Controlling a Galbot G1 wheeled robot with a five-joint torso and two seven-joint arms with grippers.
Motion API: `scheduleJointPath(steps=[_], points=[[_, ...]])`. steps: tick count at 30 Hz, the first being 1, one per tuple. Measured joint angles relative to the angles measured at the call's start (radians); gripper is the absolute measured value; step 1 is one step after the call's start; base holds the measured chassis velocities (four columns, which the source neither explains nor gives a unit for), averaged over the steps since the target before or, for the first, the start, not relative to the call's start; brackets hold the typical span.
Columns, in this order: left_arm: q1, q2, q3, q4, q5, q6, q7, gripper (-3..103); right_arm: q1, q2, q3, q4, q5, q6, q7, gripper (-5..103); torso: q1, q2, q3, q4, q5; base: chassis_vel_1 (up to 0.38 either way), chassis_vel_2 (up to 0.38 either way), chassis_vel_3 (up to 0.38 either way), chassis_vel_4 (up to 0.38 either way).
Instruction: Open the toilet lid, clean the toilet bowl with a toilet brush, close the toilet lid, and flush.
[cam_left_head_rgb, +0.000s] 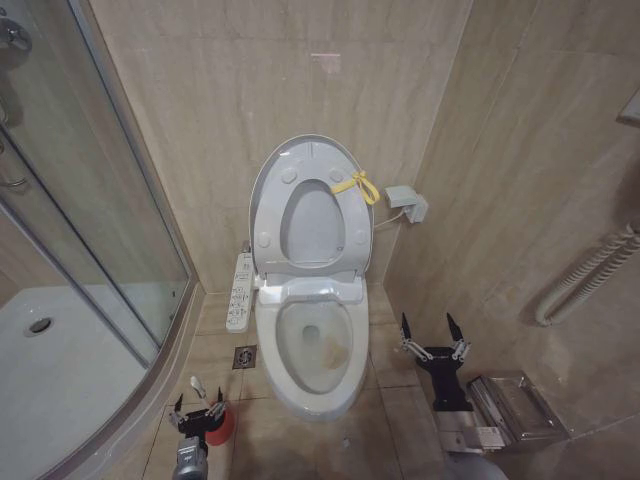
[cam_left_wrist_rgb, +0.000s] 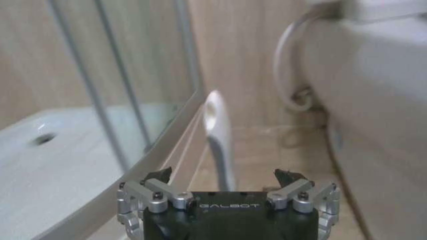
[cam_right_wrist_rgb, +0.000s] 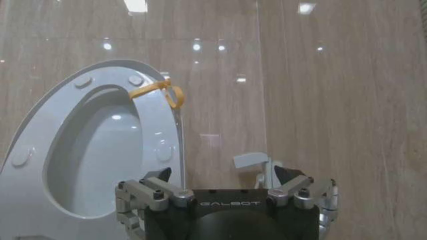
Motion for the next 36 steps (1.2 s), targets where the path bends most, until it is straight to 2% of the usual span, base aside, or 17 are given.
scheduleJointPath(steps=[7,13,21,28,29,36], points=[[-0.009,0.002,0.009,-0.002,-0.038,0.011,-0.031,100,0.015,-0.004,-0.002,-0.021,0.005,0.001,-0.005,100,0.0,0.0,0.0,0.0001,-0.0001,0.0,0.0,0.0,0.0],[-0.045,0.009,0.019,0.012,-0.036,0.011,-0.02,100,0.024,-0.004,-0.003,-0.035,0.005,0.001,-0.007,100,0.0,0.0,0.0,-0.0001,0.0,0.0,0.0,0.0,0.0],[-0.127,0.014,0.022,0.121,-0.012,-0.007,0.003,99,0.028,-0.005,0.003,-0.056,0.009,0.004,-0.009,100,0.0,0.0,0.0,0.0,-0.0002,0.0,0.0,0.0,0.0],[-0.133,0.009,0.028,0.127,-0.013,-0.008,0.008,99,0.039,-0.003,0.004,-0.071,0.01,0.004,-0.01,100,0.0,0.0,0.0,-0.0001,-0.0001,0.0,0.0,0.0,0.0],[-0.131,0.009,0.028,0.127,-0.014,-0.007,0.008,73,0.041,-0.001,0.003,-0.073,0.01,0.004,-0.01,100,0.0,0.0,0.0,-0.0001,-0.0001,0.0,0.0,0.0,0.0],[-0.112,0.012,0.028,0.115,-0.019,-0.003,0.008,73,0.051,0.004,-0.001,-0.08,0.01,0.004,-0.011,100,0.0,0.0,0.0,0.0,-0.0001,0.0,0.0,0.0,0.0]])
